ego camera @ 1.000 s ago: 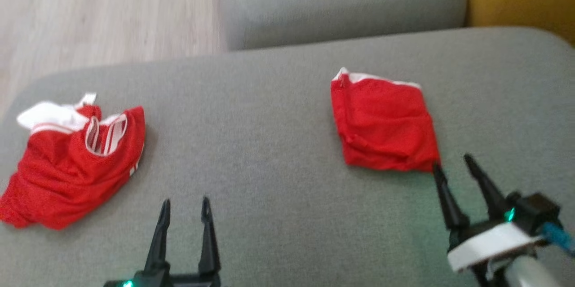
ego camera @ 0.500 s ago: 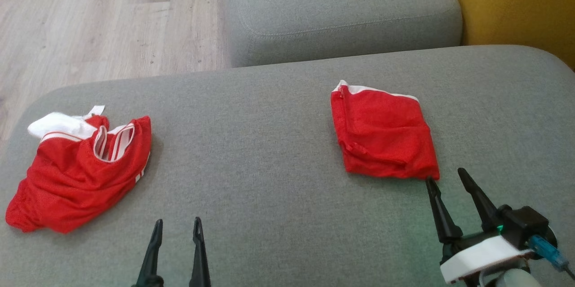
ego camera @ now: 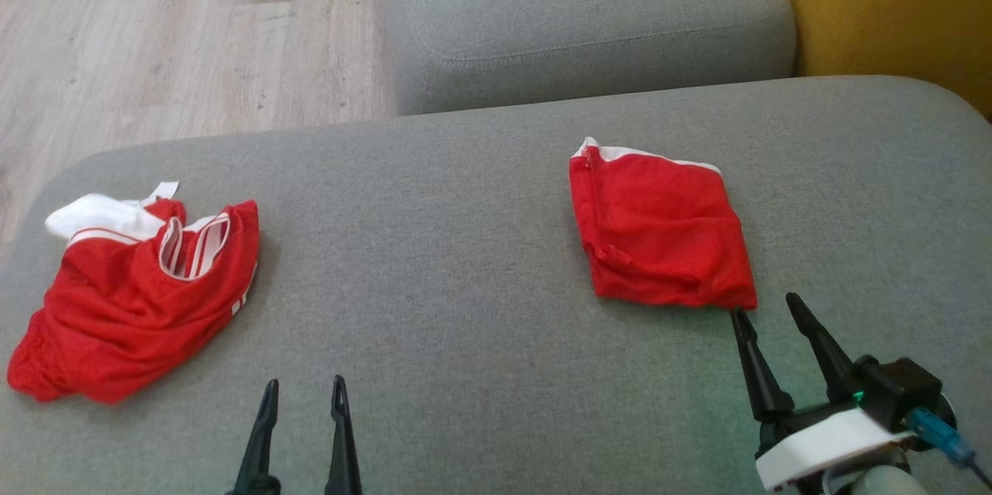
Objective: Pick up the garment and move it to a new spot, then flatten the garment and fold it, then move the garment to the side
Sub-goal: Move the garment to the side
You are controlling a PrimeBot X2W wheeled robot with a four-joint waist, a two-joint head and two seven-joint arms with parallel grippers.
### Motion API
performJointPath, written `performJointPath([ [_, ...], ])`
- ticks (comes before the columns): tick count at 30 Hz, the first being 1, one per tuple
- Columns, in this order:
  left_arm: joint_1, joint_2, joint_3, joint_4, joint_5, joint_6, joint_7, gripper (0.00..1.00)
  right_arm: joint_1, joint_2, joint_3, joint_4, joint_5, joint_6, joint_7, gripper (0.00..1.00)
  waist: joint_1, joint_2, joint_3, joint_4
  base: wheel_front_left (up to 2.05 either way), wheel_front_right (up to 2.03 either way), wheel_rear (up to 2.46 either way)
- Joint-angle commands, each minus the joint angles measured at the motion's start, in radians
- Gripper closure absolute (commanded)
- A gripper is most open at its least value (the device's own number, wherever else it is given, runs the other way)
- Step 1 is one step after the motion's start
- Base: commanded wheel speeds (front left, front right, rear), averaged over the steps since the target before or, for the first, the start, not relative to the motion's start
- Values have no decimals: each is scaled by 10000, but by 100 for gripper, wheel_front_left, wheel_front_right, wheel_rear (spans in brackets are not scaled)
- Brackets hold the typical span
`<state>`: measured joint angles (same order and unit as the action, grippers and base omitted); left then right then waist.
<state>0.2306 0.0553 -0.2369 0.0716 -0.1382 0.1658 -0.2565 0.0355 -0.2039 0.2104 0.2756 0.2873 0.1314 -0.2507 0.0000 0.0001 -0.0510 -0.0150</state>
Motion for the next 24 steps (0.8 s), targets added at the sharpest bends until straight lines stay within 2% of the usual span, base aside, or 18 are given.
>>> performJointPath([
  [1, -403, -50, 321, -317, 117, 7, -53, 0, -152, -93, 98, -257, -91, -7, -110, 0, 0, -1, 7, -4, 0, 0, 0],
  [14, -578, -51, 40, -782, 292, 114, -53, 0, -734, -93, -65, 24, -115, -7, -110, 0, 0, -1, 638, -278, 0, 0, 0],
  [19, -1204, -51, -397, -1203, 409, 342, -53, 0, -2151, -503, 43, 859, 735, -7, -51, 0, 0, -1, 1772, -302, 0, 0, 0],
  [24, -1832, -51, -809, -1363, 455, 568, -53, 0, -3665, -1063, 92, 1894, 2085, -7, 1294, 0, 0, -1, 2640, -203, 0, 0, 0],
])
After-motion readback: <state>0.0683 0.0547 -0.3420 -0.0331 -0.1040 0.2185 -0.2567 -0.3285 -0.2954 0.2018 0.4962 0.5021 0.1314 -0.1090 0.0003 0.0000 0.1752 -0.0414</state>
